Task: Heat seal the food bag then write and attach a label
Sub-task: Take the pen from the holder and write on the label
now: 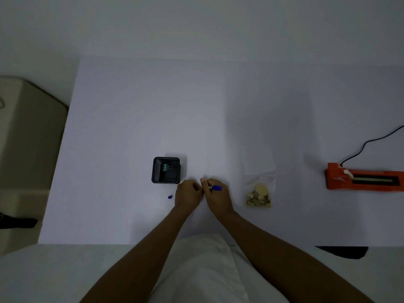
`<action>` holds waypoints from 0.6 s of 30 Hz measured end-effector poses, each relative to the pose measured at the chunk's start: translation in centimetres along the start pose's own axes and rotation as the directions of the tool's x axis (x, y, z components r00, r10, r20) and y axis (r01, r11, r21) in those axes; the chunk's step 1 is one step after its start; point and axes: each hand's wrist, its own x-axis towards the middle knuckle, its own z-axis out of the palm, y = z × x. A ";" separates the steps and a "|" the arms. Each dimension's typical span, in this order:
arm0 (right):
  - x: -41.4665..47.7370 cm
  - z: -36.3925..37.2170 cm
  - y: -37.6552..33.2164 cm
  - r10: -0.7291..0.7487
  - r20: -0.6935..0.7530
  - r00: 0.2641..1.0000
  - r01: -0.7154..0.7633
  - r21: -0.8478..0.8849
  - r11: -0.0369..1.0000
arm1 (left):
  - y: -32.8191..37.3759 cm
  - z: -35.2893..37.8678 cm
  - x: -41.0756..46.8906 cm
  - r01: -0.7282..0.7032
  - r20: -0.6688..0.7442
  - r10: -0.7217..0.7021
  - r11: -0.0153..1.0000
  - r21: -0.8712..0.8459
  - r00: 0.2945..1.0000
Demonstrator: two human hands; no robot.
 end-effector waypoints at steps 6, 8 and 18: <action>0.1 0.0 -0.3 -0.021 0.004 1.000 0.021 0.003 1.000 | 0.1 -0.1 0.0 -0.006 -0.006 0.006 1.000 0.009 1.000; 0.1 -0.1 -0.2 -0.026 0.002 1.000 0.026 0.007 1.000 | 0.1 -0.2 -0.1 0.002 -0.005 -0.002 1.000 0.012 1.000; -0.1 -0.1 -0.2 -0.016 -0.022 1.000 0.016 0.002 1.000 | 0.2 -0.2 -0.1 0.008 -0.005 -0.008 1.000 0.004 1.000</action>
